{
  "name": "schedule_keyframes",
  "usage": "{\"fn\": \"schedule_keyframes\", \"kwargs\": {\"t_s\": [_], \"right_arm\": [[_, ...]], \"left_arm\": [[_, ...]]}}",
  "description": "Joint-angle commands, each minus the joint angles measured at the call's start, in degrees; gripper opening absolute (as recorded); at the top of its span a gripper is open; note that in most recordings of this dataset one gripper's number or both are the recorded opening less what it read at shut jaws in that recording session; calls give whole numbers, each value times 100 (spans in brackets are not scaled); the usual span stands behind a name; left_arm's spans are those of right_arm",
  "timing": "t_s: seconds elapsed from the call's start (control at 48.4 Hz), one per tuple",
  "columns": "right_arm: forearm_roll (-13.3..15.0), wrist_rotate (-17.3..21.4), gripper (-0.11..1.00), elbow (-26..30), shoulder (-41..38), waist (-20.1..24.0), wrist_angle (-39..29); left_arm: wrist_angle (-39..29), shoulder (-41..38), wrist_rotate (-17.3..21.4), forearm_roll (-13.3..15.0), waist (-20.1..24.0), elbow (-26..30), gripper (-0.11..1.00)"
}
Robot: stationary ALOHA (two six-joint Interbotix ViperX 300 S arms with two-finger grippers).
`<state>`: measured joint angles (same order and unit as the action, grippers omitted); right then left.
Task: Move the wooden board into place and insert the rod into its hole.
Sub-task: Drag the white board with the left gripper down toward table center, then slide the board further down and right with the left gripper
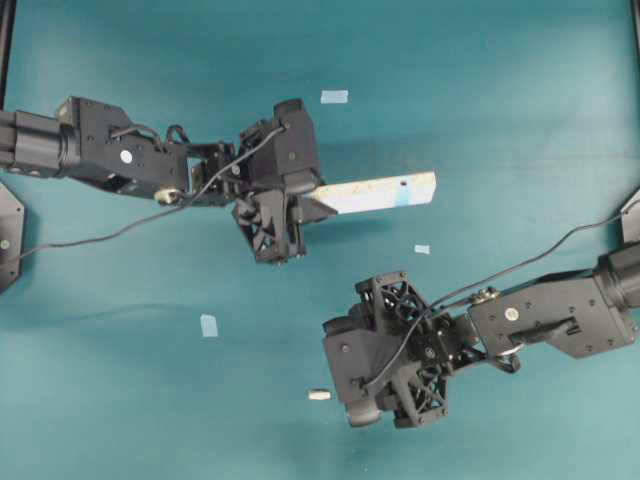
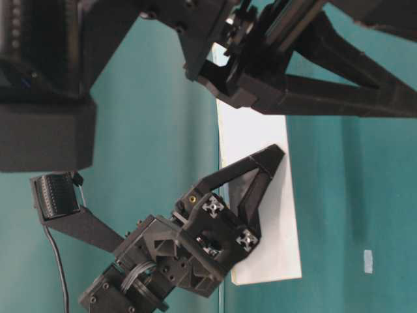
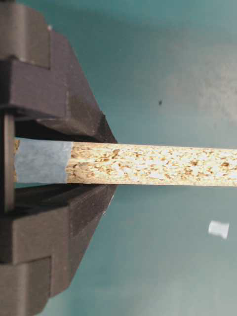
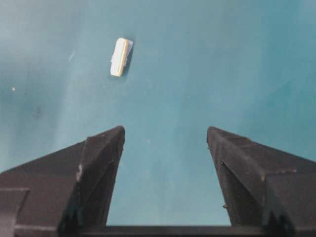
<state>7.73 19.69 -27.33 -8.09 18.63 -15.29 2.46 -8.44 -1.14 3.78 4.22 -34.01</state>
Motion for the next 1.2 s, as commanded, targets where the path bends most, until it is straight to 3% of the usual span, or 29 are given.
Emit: {"fn": "schedule_keyframes", "kwargs": {"t_s": [0.0, 0.392, 0.97, 1.177], "right_arm": [[0, 18, 75, 132, 79, 26, 26], [0, 9, 75, 132, 62, 26, 35], [9, 9, 75, 132, 62, 26, 18], [0, 9, 75, 132, 53, 26, 18]], "left_arm": [[53, 141, -79, 0, -105, 44, 21], [114, -404, -141, 9, -220, 343, 21], [132, -606, -158, 18, -299, 439, 21], [-53, -615, -413, 18, -299, 413, 21]]}}
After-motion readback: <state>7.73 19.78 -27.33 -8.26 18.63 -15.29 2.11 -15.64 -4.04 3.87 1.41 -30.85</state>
